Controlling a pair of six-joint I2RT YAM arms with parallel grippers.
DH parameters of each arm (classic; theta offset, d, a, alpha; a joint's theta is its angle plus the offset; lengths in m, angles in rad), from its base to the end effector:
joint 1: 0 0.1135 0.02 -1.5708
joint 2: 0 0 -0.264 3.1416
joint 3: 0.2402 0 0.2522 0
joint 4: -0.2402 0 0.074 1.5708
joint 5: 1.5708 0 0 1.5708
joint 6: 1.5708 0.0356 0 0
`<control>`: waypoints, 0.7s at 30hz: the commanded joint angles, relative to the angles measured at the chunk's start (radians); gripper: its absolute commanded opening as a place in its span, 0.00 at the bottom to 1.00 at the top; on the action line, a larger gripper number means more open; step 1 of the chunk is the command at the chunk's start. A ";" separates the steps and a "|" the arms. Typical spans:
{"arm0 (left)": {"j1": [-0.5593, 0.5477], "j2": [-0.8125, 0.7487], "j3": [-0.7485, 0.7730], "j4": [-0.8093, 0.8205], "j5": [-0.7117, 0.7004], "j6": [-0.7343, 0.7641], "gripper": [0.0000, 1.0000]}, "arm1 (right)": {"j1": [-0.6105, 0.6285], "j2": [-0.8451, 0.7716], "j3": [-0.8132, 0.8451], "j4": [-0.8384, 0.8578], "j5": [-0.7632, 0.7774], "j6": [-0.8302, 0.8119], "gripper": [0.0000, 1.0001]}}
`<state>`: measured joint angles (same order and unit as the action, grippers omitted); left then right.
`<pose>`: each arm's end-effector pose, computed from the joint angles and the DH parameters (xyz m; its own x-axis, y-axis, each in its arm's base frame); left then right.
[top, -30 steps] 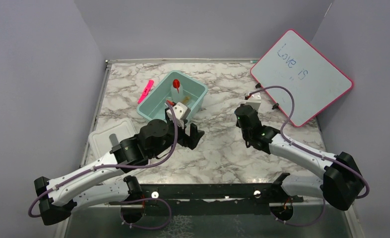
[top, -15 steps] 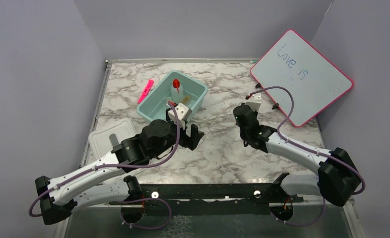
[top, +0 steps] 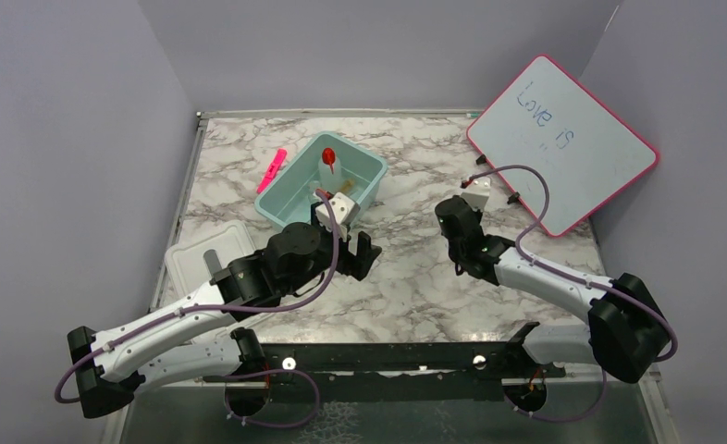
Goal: Organize the chemistry lab equipment
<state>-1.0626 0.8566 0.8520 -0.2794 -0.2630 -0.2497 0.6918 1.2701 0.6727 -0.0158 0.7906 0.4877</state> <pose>0.1036 -0.1670 0.3415 -0.3106 0.0672 -0.9482 0.6661 0.7270 -0.1666 0.2157 0.1458 0.2205 -0.3920 0.1033 -0.9141 0.2067 0.9782 0.0219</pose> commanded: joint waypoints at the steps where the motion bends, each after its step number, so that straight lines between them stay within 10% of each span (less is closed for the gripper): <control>1: -0.002 0.002 -0.008 0.008 -0.017 0.007 0.83 | -0.008 0.008 -0.020 0.017 -0.013 0.035 0.11; 21: -0.002 0.008 -0.008 0.005 -0.019 0.009 0.83 | -0.012 0.044 -0.028 0.050 -0.057 -0.004 0.15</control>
<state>-1.0626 0.8608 0.8520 -0.2794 -0.2630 -0.2493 0.6849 1.2869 0.6640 0.0143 0.7483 0.4957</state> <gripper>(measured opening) 0.825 0.173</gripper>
